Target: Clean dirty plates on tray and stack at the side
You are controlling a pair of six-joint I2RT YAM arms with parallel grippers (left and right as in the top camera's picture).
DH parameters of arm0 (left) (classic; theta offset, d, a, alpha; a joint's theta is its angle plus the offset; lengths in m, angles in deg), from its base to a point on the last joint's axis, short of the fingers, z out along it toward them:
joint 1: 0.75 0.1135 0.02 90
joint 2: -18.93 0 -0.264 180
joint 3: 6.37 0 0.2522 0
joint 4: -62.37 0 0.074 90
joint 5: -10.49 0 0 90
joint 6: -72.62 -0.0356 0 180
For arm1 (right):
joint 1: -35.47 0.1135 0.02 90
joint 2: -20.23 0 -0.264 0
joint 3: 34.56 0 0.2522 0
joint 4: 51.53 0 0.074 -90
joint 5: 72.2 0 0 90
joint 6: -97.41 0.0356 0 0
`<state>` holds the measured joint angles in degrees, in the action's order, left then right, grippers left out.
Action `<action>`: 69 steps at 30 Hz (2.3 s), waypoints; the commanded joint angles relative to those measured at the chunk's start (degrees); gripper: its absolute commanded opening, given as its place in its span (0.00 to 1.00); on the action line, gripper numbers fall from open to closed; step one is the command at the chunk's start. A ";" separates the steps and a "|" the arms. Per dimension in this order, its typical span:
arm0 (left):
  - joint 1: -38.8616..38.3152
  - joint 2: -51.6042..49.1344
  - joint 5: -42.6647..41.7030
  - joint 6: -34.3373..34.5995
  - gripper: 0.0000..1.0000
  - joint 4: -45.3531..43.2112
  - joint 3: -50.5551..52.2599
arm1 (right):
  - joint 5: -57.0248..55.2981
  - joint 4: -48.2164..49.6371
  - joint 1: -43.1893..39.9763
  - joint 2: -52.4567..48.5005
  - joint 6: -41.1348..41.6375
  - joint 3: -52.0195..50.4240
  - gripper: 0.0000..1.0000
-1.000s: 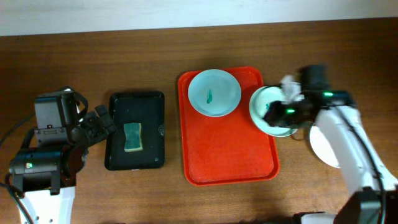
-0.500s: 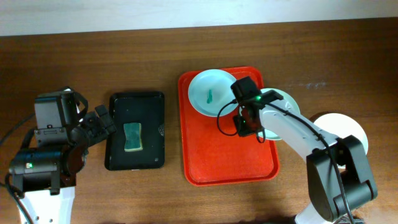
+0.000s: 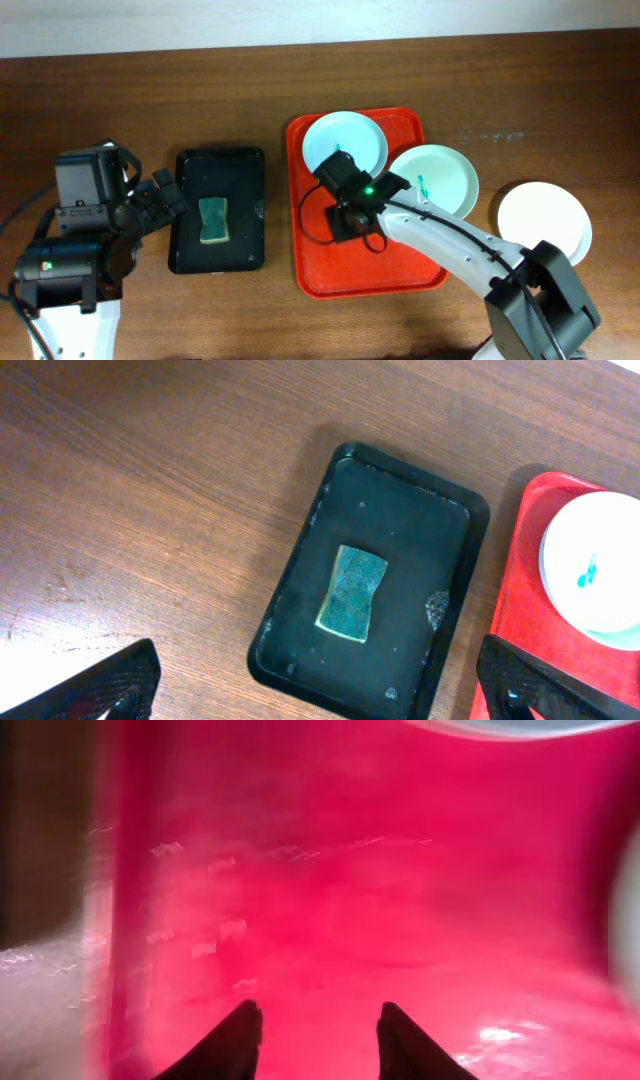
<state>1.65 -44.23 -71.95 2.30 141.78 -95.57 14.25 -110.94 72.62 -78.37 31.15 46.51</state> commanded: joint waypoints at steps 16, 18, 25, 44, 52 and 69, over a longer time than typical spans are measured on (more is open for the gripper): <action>0.28 0.28 0.85 -0.07 0.99 0.02 -0.63 | 11.76 2.21 -12.96 -8.59 -9.35 -0.33 0.15; 0.28 0.28 0.83 -0.07 0.99 0.02 -0.63 | 17.55 2.82 -10.21 -7.72 -6.12 -0.20 0.14; 0.28 0.28 0.85 -0.07 0.99 0.02 -0.63 | 20.76 5.88 -3.43 -5.53 5.49 1.29 0.24; 0.28 0.28 -0.81 -0.07 0.99 0.31 -0.63 | 8.39 -21.24 -10.12 25.07 0.11 4.15 0.32; 0.22 -1.75 -10.80 0.31 0.83 1.62 -0.39 | 10.84 -26.47 -15.67 25.33 3.58 0.37 0.33; -5.73 -39.98 -6.14 -7.37 0.26 -8.59 7.80 | 24.81 -14.99 -24.20 25.24 1.57 -19.19 0.34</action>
<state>-3.97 -78.94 -80.61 -4.43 134.39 -88.36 37.48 -126.31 48.84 -53.37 33.21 28.17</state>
